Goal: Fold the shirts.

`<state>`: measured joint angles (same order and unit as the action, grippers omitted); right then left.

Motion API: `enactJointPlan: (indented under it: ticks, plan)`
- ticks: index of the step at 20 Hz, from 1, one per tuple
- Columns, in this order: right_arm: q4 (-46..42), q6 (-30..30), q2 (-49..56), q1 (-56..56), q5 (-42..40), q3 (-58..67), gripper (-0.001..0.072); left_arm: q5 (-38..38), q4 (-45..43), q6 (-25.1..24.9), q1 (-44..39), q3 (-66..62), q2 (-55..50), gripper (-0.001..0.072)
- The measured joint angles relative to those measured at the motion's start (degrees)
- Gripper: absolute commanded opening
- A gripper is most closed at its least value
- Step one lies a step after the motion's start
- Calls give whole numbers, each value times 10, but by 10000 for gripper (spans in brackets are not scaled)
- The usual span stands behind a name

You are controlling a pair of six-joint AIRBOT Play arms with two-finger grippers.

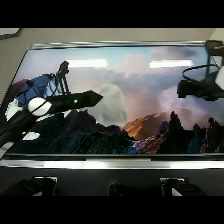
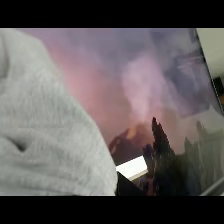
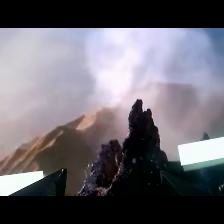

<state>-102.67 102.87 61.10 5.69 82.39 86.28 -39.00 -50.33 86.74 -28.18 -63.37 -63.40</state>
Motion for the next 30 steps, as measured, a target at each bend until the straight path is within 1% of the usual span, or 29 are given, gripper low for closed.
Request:
enactJointPlan:
  ticks: [2, 4, 7, 8, 9, 10, 11, 13, 14, 15, 17, 19, 21, 23, 26, 28, 30]
  plan:
    - [-5, 0, -47, 0, -1, 0, 688, -17, -45, 40, -40, 16, 41, 23]
    - [-8, 0, -92, 0, -7, 0, 688, -9, -73, 77, -94, 35, 49, 24]
    - [-9, 0, -150, 0, -23, 0, 678, 63, -89, 118, -186, 48, 1, 25]
    - [-10, 0, -164, 0, -31, 0, 677, 85, -89, 132, -209, 46, -28, 159]
    - [-11, 0, -177, 0, -41, 0, 677, 98, -86, 144, -224, 40, -58, 561]
    - [-11, 0, -185, 0, -50, 0, 681, 100, -83, 153, -233, 31, -87, 720]
    - [-10, 0, -191, 0, -59, 0, 680, 87, -80, 163, -234, 16, -115, 720]
    - [-3, 0, -195, 0, -66, 0, 675, 31, -79, 152, -210, -21, -146, 720]
    - [0, 0, -190, 0, -62, 0, 674, -9, -86, 139, -188, -38, -152, 720]
    - [3, 0, -179, 0, -49, -2, 658, -55, -101, 128, -158, -55, -152, 720]
    - [26, -6, -148, 0, -5, -16, 658, -140, -148, 112, -89, -73, -133, 720]
    - [86, -25, -120, 0, 31, -59, 660, -212, -200, 103, -9, -69, -98, 720]
    - [170, -43, -101, 1, 42, -130, 660, -265, -235, 94, 76, -40, -56, 720]
    - [245, -56, -91, 2, 33, -212, 660, -298, -252, 85, 157, 17, -12, 720]
    - [317, -66, -85, 3, -1, -329, 673, -318, -263, 71, 257, 119, 25, 720]
    - [355, -73, -83, 2, -23, -389, 689, -315, -242, 50, 307, 180, 35, 720]
    - [391, -84, -82, 3, -45, -440, 691, -307, -210, 24, 337, 232, 37, 720]
